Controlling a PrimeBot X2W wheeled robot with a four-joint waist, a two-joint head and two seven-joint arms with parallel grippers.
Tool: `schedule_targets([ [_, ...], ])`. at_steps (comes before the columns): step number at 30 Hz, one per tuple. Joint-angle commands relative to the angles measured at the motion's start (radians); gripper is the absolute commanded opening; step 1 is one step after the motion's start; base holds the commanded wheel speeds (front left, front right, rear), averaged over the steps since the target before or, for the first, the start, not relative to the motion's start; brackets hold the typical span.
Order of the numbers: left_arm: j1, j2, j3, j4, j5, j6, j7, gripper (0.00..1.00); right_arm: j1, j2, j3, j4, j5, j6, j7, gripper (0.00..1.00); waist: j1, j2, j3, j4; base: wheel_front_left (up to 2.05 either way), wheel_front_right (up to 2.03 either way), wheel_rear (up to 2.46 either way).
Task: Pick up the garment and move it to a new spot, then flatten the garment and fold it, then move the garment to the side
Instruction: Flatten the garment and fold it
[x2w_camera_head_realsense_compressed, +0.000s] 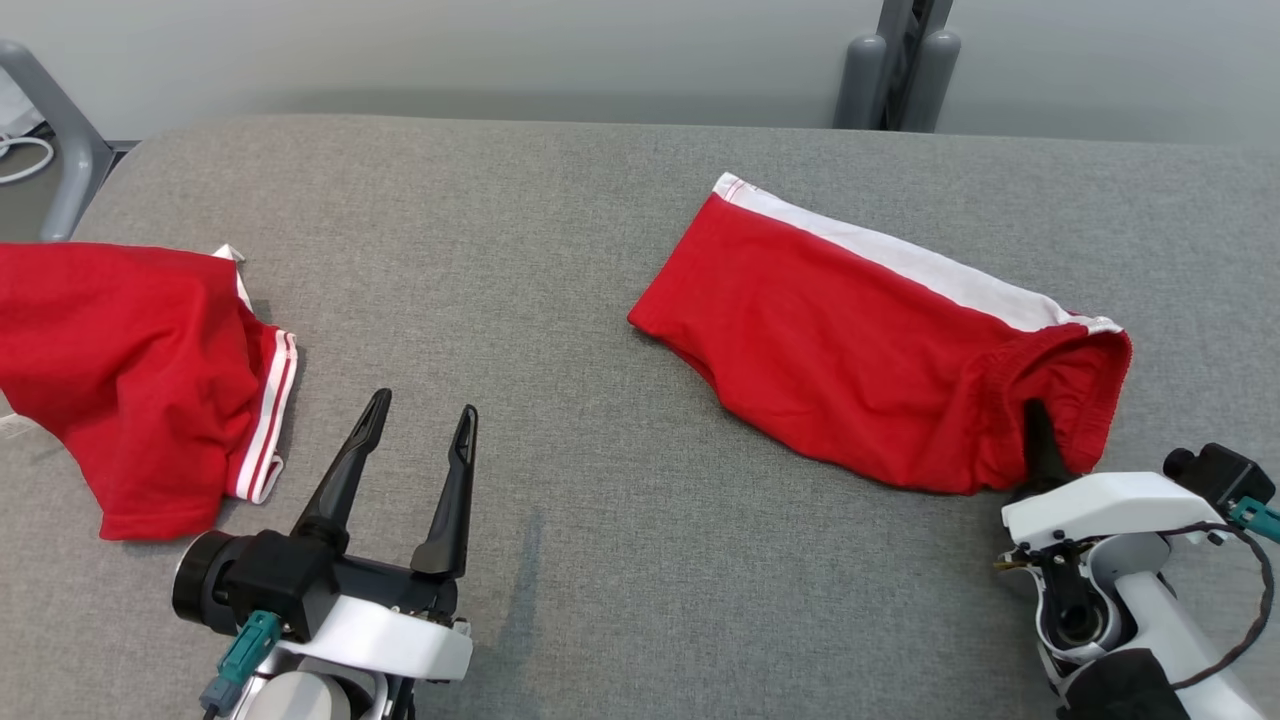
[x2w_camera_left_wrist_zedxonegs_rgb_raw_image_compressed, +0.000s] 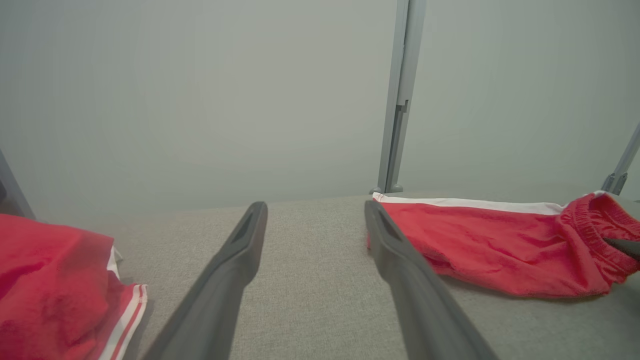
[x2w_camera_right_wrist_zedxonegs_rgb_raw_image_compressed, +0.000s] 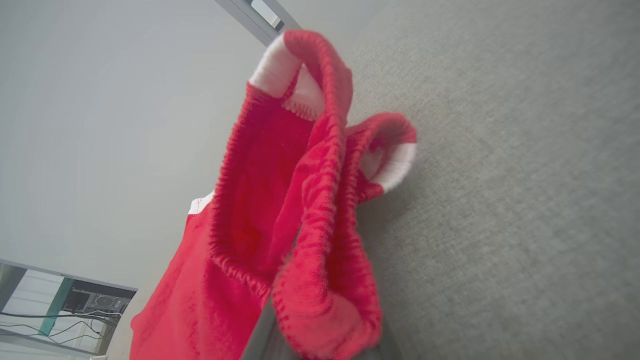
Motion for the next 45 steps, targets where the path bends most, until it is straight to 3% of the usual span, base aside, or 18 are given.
schedule_targets([
  [1, -0.005, 0.003, 0.006, 0.0, -0.007, 0.005, -0.001, 1.0, 0.034, -0.017, 0.004, 0.018, 0.015, 0.002, -0.006, 0.0, 0.0, 0.0, -0.001, -0.004, 0.0, 0.0, 0.0],
  [9, -0.008, 0.003, 0.004, 0.002, -0.006, 0.004, -0.001, 1.0, 0.01, -0.102, 0.02, 0.028, 0.016, 0.001, -0.014, 0.0, 0.0, 0.0, 0.001, -0.014, 0.0, 0.0, 0.0],
  [22, -0.033, 0.003, -0.007, 0.01, 0.002, -0.005, -0.001, 1.0, -0.146, -0.346, 0.109, 0.103, -0.08, 0.001, 0.081, 0.0, 0.0, 0.0, 0.043, 0.012, 0.0, 0.0, 0.0],
  [31, -0.054, 0.003, -0.034, 0.013, -0.011, -0.003, -0.001, 1.0, -0.25, -0.445, 0.151, 0.196, -0.134, 0.001, 0.117, 0.0, 0.0, 0.0, 0.078, 0.039, 0.0, 0.0, 0.0],
  [45, -0.045, 0.003, -0.054, 0.028, -0.027, 0.019, -0.001, 1.0, -0.324, -0.38, 0.269, 0.098, -0.086, 0.001, 0.173, 0.0, 0.0, 0.0, 0.025, 0.036, 0.0, 0.0, 0.0],
])
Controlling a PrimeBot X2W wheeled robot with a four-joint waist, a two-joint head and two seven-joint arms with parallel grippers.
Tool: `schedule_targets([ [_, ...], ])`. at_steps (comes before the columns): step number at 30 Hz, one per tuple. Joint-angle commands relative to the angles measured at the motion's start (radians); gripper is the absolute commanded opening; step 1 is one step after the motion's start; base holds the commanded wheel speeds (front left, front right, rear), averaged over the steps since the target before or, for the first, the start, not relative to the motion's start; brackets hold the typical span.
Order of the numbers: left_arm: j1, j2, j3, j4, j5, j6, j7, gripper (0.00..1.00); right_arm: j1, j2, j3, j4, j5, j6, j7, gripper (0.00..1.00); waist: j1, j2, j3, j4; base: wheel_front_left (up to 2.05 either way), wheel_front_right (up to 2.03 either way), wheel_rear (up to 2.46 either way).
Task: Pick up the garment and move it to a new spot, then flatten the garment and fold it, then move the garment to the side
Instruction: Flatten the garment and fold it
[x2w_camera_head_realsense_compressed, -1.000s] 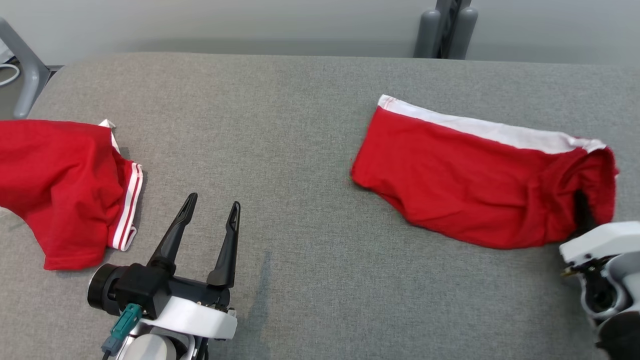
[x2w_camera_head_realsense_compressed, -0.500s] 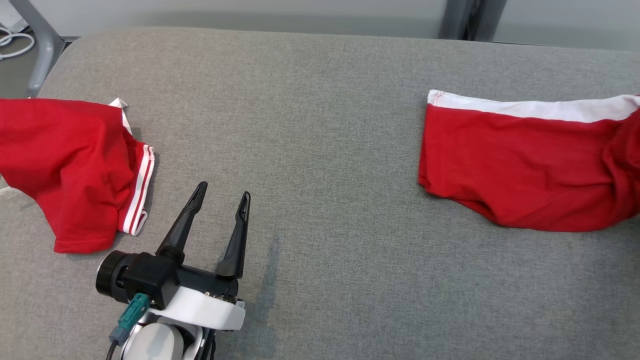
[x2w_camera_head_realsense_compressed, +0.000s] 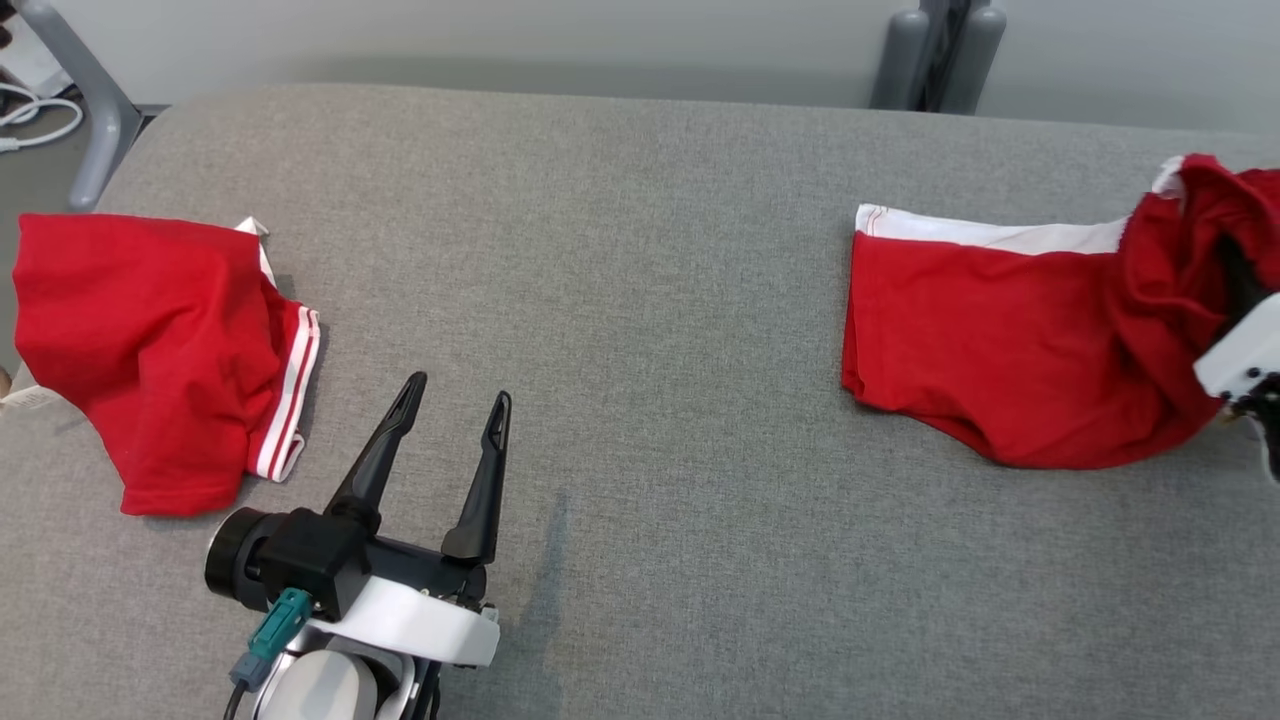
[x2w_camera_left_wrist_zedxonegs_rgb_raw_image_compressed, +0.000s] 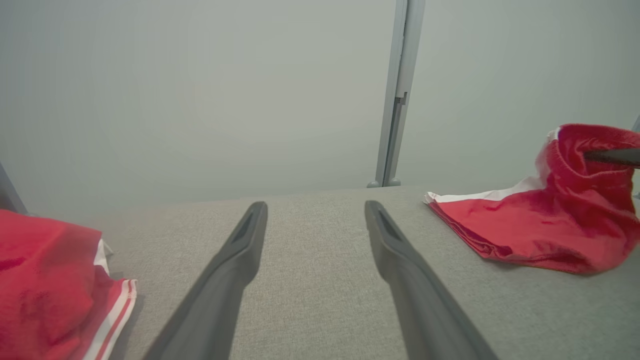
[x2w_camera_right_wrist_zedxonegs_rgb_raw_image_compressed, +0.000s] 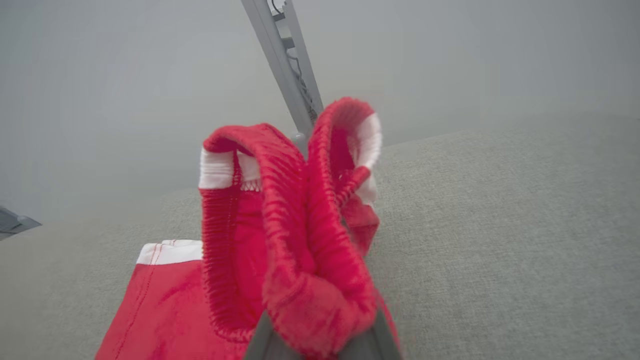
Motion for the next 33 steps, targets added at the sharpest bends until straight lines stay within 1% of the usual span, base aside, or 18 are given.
schedule_targets([
  [1, 0.002, 0.004, 0.001, 0.001, -0.006, 0.007, -0.001, 1.0, -0.014, 0.008, 0.016, -0.018, 0.007, 0.0, 0.011, 0.0, 0.0, 0.0, -0.01, 0.001, 0.0, 0.0, 0.0],
  [7, 0.02, 0.003, -0.005, 0.004, -0.015, 0.009, -0.001, 1.0, -0.02, 0.047, 0.071, -0.074, 0.043, 0.0, 0.07, 0.0, 0.0, 0.0, -0.038, 0.016, 0.0, 0.0, 0.0],
  [11, 0.023, 0.003, -0.01, 0.002, -0.021, 0.011, -0.001, 1.0, -0.029, 0.079, 0.101, -0.065, 0.044, 0.0, 0.099, 0.0, 0.0, 0.0, -0.044, 0.035, 0.0, 0.0, 0.0],
  [16, 0.027, 0.003, -0.018, 0.002, -0.029, 0.016, -0.001, 1.0, -0.035, 0.116, 0.128, -0.024, 0.035, 0.0, 0.114, 0.0, 0.0, 0.0, -0.044, 0.065, 0.0, 0.0, 0.0],
  [21, 0.032, 0.003, -0.026, 0.006, -0.037, 0.02, -0.001, 1.0, -0.041, 0.153, 0.141, 0.036, 0.025, 0.0, 0.105, 0.0, 0.0, 0.0, -0.039, 0.098, 0.0, 0.0, 0.0],
  [28, 0.037, 0.003, -0.038, 0.009, -0.046, 0.025, -0.001, 1.0, -0.055, 0.184, 0.167, 0.09, 0.009, 0.0, 0.096, 0.0, 0.0, 0.0, -0.032, 0.13, 0.0, 0.0, 0.0],
  [33, 0.031, 0.003, -0.046, 0.006, -0.049, 0.029, -0.001, 1.0, -0.059, 0.194, 0.184, 0.129, 0.002, 0.0, 0.092, 0.0, 0.0, 0.0, -0.024, 0.147, 0.0, 0.0, 0.0],
])
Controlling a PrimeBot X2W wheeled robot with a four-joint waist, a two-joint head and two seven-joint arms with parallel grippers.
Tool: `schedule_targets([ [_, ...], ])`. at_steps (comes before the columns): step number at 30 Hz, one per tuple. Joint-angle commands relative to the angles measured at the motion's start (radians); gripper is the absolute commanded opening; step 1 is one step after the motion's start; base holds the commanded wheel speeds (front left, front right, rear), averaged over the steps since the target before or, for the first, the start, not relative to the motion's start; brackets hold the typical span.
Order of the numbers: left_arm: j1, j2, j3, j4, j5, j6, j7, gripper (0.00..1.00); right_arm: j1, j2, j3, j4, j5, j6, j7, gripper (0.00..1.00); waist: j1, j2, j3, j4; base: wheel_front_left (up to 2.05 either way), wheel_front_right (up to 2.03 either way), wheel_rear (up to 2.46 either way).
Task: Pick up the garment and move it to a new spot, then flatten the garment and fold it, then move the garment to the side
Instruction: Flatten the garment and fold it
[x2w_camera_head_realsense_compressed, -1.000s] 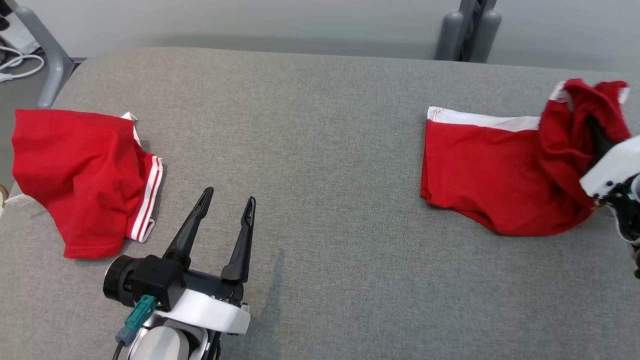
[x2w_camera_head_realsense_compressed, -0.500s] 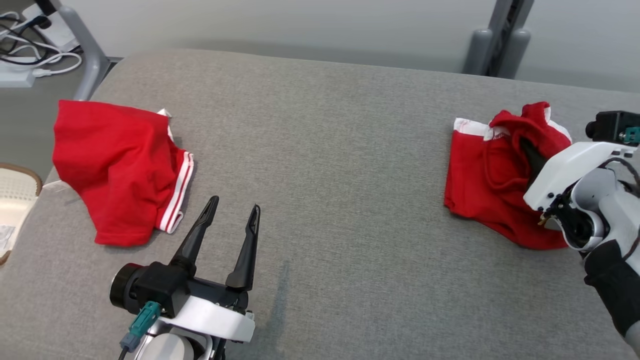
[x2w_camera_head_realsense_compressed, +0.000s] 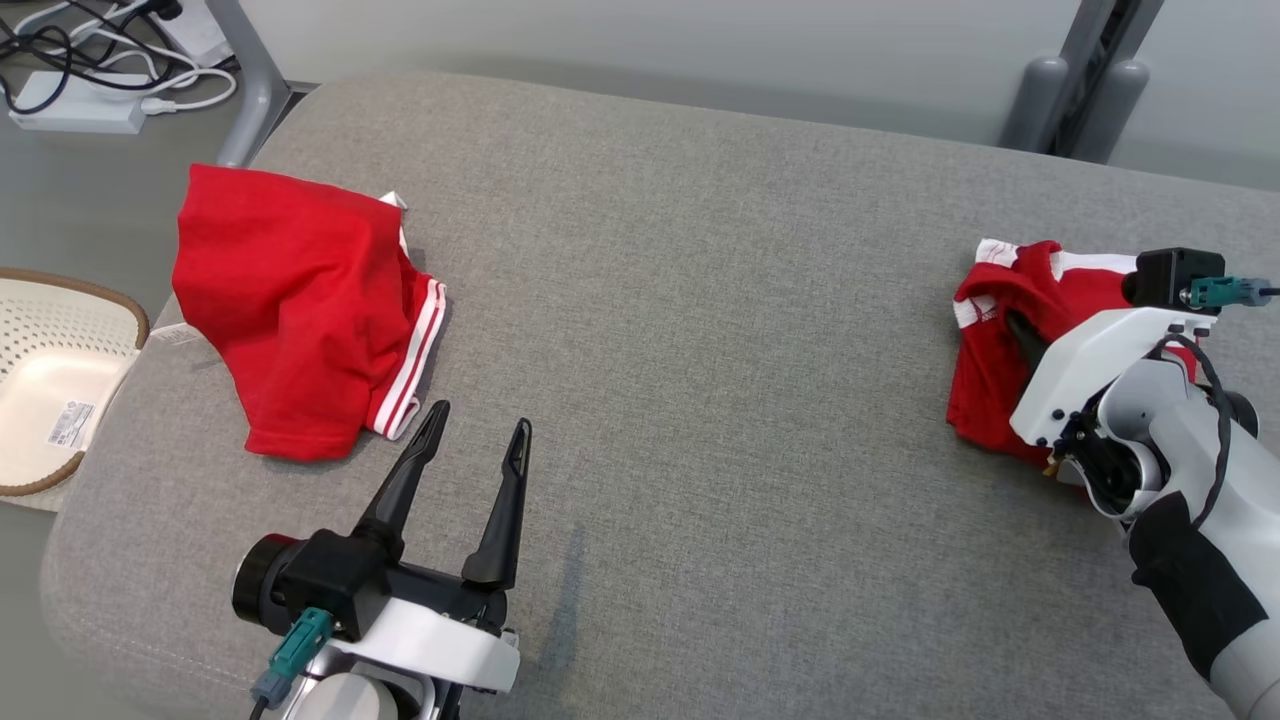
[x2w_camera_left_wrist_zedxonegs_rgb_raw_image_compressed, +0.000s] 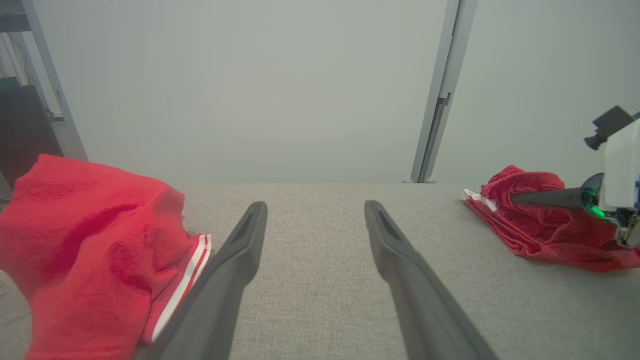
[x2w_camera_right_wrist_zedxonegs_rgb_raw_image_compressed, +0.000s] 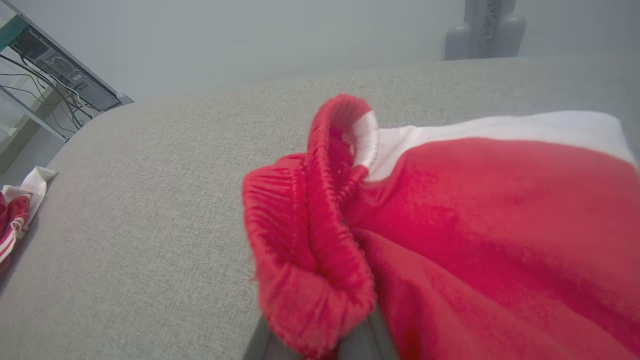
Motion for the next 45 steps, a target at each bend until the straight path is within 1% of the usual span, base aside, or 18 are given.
schedule_targets([
  [1, -0.001, 0.003, 0.0, -0.001, -0.005, 0.004, -0.001, 1.0, -0.006, -0.003, 0.005, 0.01, -0.003, 0.0, -0.002, 0.0, 0.0, 0.0, 0.004, 0.003, 0.0, 0.0, 0.0],
  [3, -0.008, 0.003, -0.002, -0.004, -0.009, 0.006, -0.001, 1.0, -0.013, 0.002, 0.007, 0.022, 0.0, 0.0, 0.0, 0.0, 0.0, 0.0, 0.01, 0.008, 0.0, 0.0, 0.0],
  [4, -0.01, 0.003, -0.001, -0.004, -0.011, 0.008, -0.001, 1.0, -0.018, 0.006, 0.006, 0.03, 0.002, 0.0, -0.005, 0.35, 0.0, 0.0, 0.013, 0.009, 0.0, 0.0, 0.0],
  [5, -0.012, 0.003, -0.001, -0.004, -0.012, 0.008, -0.001, 1.0, -0.022, 0.008, 0.002, 0.037, 0.005, 0.0, -0.012, 0.84, 0.0, 0.0, 0.016, 0.009, 0.0, 0.0, 0.0],
  [6, -0.012, 0.003, 0.0, -0.005, -0.012, 0.01, -0.001, 1.0, -0.023, 0.012, -0.003, 0.045, 0.013, 0.0, -0.012, 1.0, 0.0, 0.0, 0.018, 0.01, 0.0, 0.0, 0.0],
  [9, -0.016, 0.003, 0.002, -0.004, -0.014, 0.013, -0.001, 1.0, -0.033, 0.024, 0.004, 0.055, 0.012, 0.0, -0.016, 1.0, 0.0, 0.0, 0.022, 0.007, 0.0, 0.0, 0.0],
  [14, -0.02, 0.003, 0.004, 0.005, -0.013, 0.015, -0.001, 1.0, -0.049, 0.037, 0.01, 0.038, 0.028, 0.0, -0.029, 1.0, 0.0, 0.0, 0.013, -0.01, 0.0, 0.0, 0.0],
  [17, -0.018, 0.003, 0.01, 0.007, -0.01, 0.016, -0.001, 1.0, -0.059, 0.052, 0.018, 0.013, 0.038, 0.0, -0.03, 1.0, 0.0, 0.0, -0.003, -0.026, 0.0, 0.0, 0.0],
  [23, -0.001, 0.003, 0.026, 0.005, 0.001, 0.014, -0.001, 1.0, -0.066, 0.058, 0.032, -0.065, 0.067, 0.0, -0.025, 1.0, 0.0, 0.0, -0.045, -0.071, 0.0, 0.0, 0.0],
  [27, 0.008, 0.003, 0.037, -0.001, 0.001, 0.013, -0.001, 1.0, -0.075, 0.037, 0.042, -0.116, 0.066, 0.0, -0.025, 1.0, 0.0, 0.0, -0.072, -0.107, 0.0, 0.0, 0.0],
  [29, 0.01, 0.003, 0.04, -0.004, 0.002, 0.013, -0.001, 1.0, -0.077, 0.024, 0.044, -0.139, 0.06, 0.0, -0.038, 1.0, 0.0, 0.0, -0.086, -0.126, 0.0, 0.0, 0.0],
  [31, 0.012, 0.003, 0.042, -0.01, 0.003, 0.014, -0.001, 1.0, -0.085, -0.002, 0.046, -0.164, 0.038, 0.0, -0.063, 1.0, 0.0, 0.0, -0.095, -0.145, 0.0, 0.0, 0.0],
  [32, 0.012, 0.003, 0.042, -0.01, 0.003, 0.014, -0.001, 1.0, -0.085, -0.002, 0.046, -0.164, 0.038, 0.0, -0.063, 1.0, 0.0, 0.0, -0.095, -0.145, 0.0, 0.0, 0.0],
  [36, 0.014, 0.003, 0.043, -0.017, 0.003, 0.013, -0.001, 1.0, -0.09, -0.066, 0.055, -0.191, -0.056, 0.0, -0.15, 1.0, 0.0, 0.0, -0.107, -0.18, 0.0, 0.0, 0.0],
  [39, 0.007, 0.003, 0.047, -0.027, -0.002, 0.015, -0.001, 1.0, -0.076, -0.101, 0.044, -0.2, -0.129, 0.0, -0.225, 1.0, 0.0, 0.0, -0.11, -0.205, 0.0, 0.0, 0.0],
  [42, 0.001, 0.003, 0.046, -0.036, -0.009, 0.017, -0.001, 1.0, -0.041, -0.134, 0.019, -0.214, -0.211, 0.0, -0.276, 1.0, 0.0, 0.0, -0.113, -0.225, 0.0, 0.0, 0.0],
  [45, -0.002, 0.003, 0.046, -0.047, -0.016, 0.021, -0.001, 1.0, 0.009, -0.155, -0.04, -0.254, -0.289, 0.0, -0.297, 1.0, 0.0, 0.0, -0.112, -0.244, 0.0, 0.0, 0.0],
])
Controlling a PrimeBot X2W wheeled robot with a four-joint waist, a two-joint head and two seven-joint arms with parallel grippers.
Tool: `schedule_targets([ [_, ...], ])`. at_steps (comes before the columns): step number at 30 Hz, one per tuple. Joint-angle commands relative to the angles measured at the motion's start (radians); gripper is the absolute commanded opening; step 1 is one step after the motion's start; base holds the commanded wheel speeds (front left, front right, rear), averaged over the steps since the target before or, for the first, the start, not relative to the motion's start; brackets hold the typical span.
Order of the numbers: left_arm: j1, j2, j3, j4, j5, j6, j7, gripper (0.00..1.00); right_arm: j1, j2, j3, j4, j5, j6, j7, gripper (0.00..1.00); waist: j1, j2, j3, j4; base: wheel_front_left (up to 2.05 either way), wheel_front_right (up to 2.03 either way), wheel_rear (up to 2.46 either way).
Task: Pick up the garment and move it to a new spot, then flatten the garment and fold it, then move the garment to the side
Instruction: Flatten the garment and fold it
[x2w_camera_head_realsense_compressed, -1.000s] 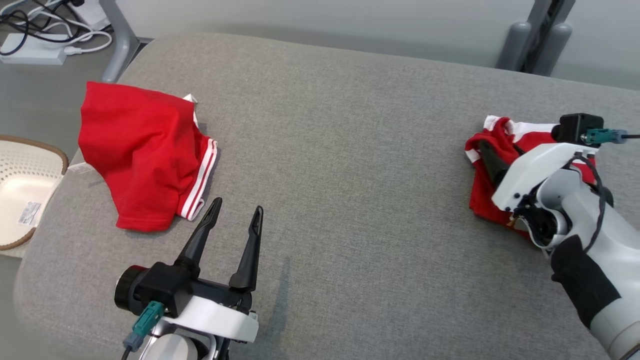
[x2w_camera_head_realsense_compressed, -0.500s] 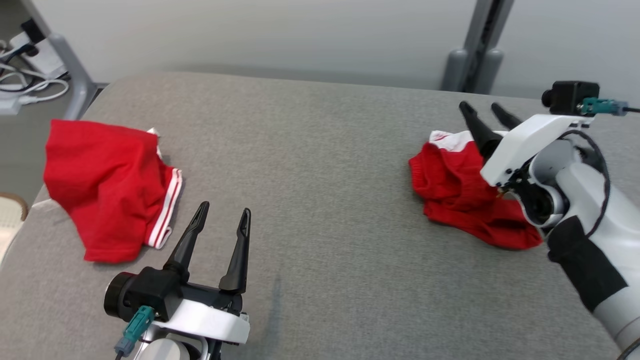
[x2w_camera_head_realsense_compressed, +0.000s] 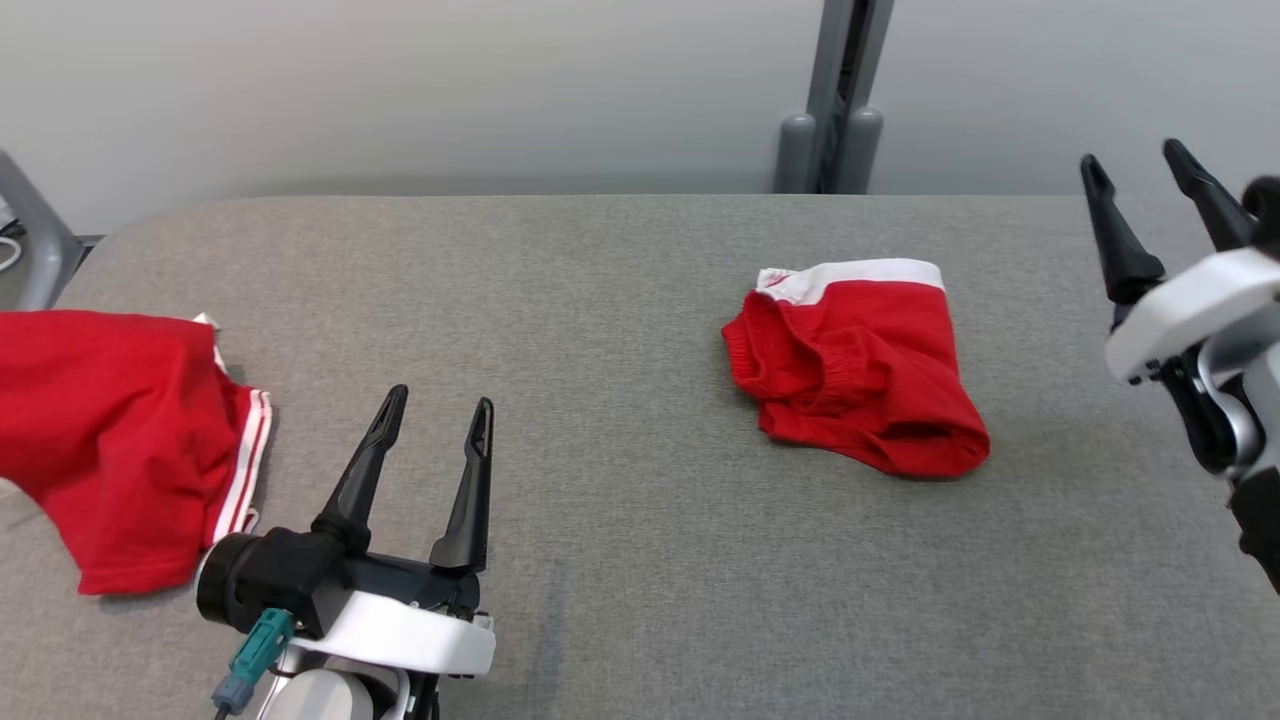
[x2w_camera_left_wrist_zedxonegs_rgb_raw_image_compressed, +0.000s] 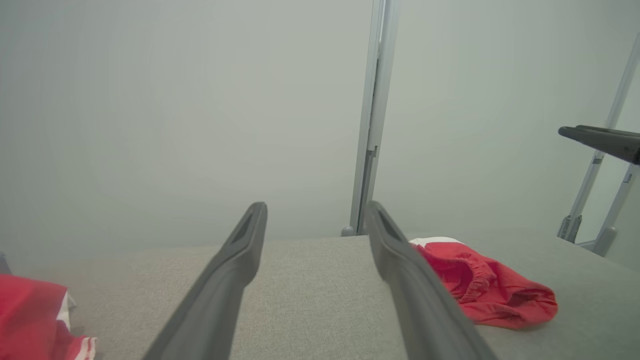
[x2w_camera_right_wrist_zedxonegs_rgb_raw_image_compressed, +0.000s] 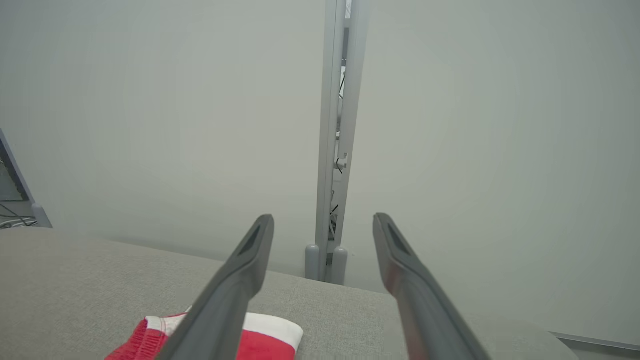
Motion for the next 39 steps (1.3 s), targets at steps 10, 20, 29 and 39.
schedule_targets([
  [10, 0.001, 0.004, 0.013, -0.027, -0.011, 0.015, -0.001, 1.0, 0.438, 0.15, -0.467, -0.424, -0.364, 0.0, -0.008, 1.0, 0.0, 0.0, 0.013, -0.041, 0.0, 0.0, 0.0],
  [20, 0.02, 0.004, 0.019, -0.016, -0.008, 0.011, -0.001, 1.0, 0.577, 0.26, -0.546, -0.517, -0.476, 0.0, -0.008, 1.0, 0.0, 0.0, 0.012, -0.035, 0.0, 0.0, 0.0],
  [29, 0.02, 0.004, 0.014, -0.01, 0.001, 0.002, -0.001, 1.0, 0.571, 0.267, -0.553, -0.511, -0.485, 0.0, -0.008, 1.0, 0.0, 0.0, 0.015, -0.025, 0.0, 0.0, 0.0],
  [39, -0.005, 0.004, -0.002, -0.003, 0.0, -0.004, -0.001, 1.0, 0.54, 0.24, -0.522, -0.458, -0.497, 0.0, -0.008, 0.0, 0.0, 0.0, 0.054, 0.017, 0.0, 0.0, 0.0],
])
